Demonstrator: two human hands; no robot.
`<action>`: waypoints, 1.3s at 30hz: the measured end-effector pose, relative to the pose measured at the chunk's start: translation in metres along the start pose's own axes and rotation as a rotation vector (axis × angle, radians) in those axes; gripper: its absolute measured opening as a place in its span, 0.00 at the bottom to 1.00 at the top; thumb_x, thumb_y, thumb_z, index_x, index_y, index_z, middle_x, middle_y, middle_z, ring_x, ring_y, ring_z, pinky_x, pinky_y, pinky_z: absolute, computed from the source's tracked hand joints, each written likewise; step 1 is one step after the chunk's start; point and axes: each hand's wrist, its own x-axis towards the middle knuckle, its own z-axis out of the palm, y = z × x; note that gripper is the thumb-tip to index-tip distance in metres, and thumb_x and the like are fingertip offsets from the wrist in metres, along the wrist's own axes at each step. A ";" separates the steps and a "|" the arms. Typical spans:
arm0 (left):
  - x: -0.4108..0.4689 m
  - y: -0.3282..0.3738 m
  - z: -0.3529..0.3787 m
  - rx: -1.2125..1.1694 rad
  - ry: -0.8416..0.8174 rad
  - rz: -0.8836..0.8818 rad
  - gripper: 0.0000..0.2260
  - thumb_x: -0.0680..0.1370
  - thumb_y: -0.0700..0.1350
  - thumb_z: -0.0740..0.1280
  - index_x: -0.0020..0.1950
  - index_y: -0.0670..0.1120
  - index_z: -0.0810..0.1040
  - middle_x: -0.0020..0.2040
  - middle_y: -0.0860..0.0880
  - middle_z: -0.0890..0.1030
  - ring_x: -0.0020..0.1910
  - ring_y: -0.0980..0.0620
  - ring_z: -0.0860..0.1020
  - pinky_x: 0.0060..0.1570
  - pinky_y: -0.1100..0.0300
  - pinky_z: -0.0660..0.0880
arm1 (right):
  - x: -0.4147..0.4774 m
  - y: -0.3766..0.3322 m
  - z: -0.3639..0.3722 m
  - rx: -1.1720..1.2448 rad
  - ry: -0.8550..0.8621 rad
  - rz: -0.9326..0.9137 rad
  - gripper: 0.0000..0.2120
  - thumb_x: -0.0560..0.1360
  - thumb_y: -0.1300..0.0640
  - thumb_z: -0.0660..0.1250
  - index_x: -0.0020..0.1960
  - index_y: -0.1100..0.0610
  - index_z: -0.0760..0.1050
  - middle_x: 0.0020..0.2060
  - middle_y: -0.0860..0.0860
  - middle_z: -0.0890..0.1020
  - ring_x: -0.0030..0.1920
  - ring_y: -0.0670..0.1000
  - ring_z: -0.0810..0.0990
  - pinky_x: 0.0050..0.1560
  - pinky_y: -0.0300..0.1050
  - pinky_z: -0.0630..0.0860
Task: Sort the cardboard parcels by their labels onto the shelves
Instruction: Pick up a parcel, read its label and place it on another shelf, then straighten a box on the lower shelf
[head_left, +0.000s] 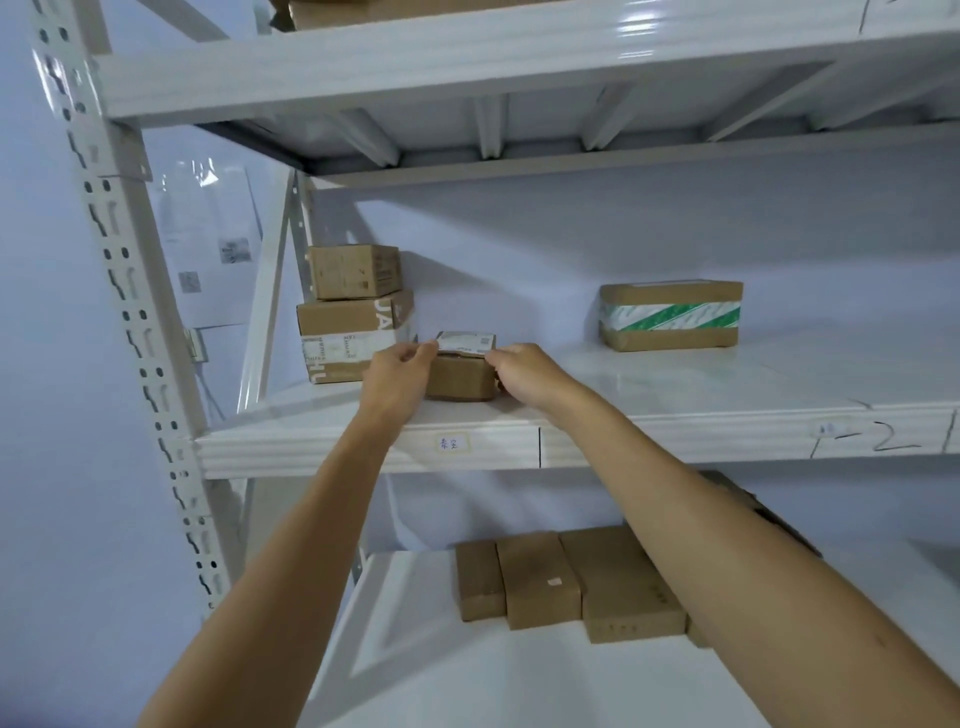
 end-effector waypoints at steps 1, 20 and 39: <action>0.001 -0.001 -0.001 0.002 -0.007 -0.014 0.22 0.78 0.60 0.64 0.61 0.47 0.85 0.55 0.46 0.87 0.58 0.43 0.82 0.64 0.47 0.77 | 0.001 0.001 0.003 -0.018 0.009 -0.003 0.13 0.82 0.50 0.57 0.49 0.56 0.76 0.47 0.54 0.79 0.49 0.56 0.77 0.51 0.49 0.71; -0.017 0.005 -0.013 -0.132 0.068 -0.036 0.18 0.80 0.52 0.65 0.62 0.41 0.82 0.55 0.40 0.84 0.60 0.37 0.81 0.64 0.38 0.76 | -0.017 0.004 0.008 -0.157 0.225 -0.113 0.24 0.85 0.50 0.51 0.78 0.57 0.63 0.76 0.58 0.65 0.73 0.62 0.70 0.68 0.51 0.66; -0.142 0.006 0.042 -0.553 -0.136 0.119 0.07 0.80 0.41 0.67 0.57 0.45 0.80 0.55 0.40 0.84 0.46 0.46 0.84 0.48 0.57 0.81 | -0.130 0.078 -0.011 0.017 0.617 -0.502 0.16 0.82 0.57 0.62 0.69 0.55 0.69 0.53 0.50 0.77 0.50 0.48 0.78 0.49 0.49 0.79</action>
